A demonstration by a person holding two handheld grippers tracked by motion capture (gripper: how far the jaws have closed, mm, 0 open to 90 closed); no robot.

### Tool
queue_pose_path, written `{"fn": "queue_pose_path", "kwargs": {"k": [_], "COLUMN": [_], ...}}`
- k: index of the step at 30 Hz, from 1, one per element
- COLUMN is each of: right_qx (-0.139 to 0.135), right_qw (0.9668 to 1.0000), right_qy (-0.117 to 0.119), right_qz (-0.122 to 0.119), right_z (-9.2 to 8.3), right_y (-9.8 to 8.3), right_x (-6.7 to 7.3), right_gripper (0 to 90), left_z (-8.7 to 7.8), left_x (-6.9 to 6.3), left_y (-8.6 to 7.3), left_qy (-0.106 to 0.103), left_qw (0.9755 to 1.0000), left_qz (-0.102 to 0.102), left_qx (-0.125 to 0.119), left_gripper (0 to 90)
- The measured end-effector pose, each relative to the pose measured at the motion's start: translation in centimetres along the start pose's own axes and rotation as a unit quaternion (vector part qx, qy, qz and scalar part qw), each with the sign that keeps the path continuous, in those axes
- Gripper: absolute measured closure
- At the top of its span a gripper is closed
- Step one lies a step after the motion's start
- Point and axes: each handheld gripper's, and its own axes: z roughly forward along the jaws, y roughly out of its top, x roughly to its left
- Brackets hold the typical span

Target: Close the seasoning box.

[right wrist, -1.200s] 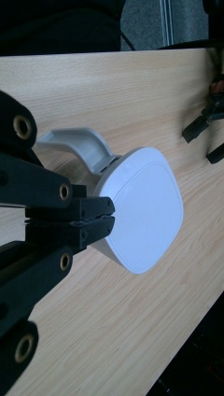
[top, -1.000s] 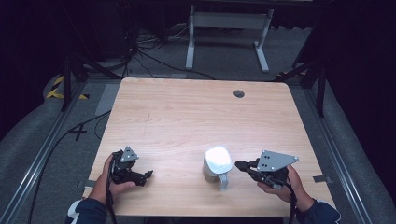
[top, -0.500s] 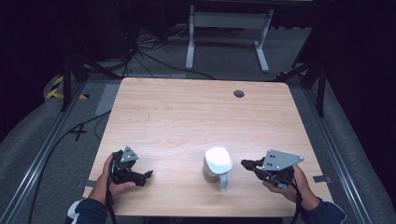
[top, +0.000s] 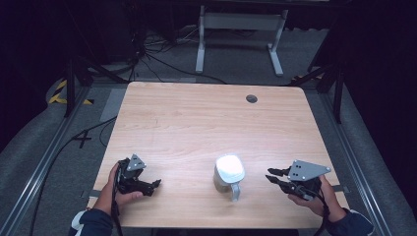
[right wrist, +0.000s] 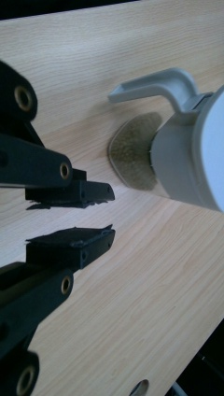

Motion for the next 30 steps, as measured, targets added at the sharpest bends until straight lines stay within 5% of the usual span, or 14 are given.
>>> {"fn": "queue_pose_path", "kwargs": {"k": [3, 11, 19, 26, 30], "right_qx": [-0.008, -0.01, 0.009, 0.042, 0.037], "right_qw": [0.9999, 0.999, 0.9953, 0.9914, 0.989], "right_qy": [0.003, -0.033, -0.05, -0.056, -0.057], "right_qz": [0.007, 0.03, 0.083, 0.111, 0.131], "right_z": [-0.3, -1.1, -1.6, -1.4, -1.6], "right_y": [-1.2, -4.6, -8.9, -11.9, -12.6], "right_x": [-0.5, -1.6, -2.2, -2.3, -2.5], "right_gripper": [67.7, 52.2, 33.1, 31.3, 28.9], "left_z": [0.0, 0.0, 0.1, 0.1, 0.1], "left_x": [0.1, 0.2, 0.0, 0.0, 0.0], "left_y": [0.0, 0.1, 0.1, 0.1, 0.1], "left_qy": [-0.001, 0.003, -0.003, -0.003, -0.002], "left_qw": [1.0, 1.0, 1.0, 1.0, 1.0], "left_qz": [0.003, 0.009, -0.002, -0.001, -0.002], "left_qx": [0.0, -0.001, 0.003, 0.003, 0.003], "left_gripper": [0.4, 0.3, 0.3, 0.3, 0.3]}}
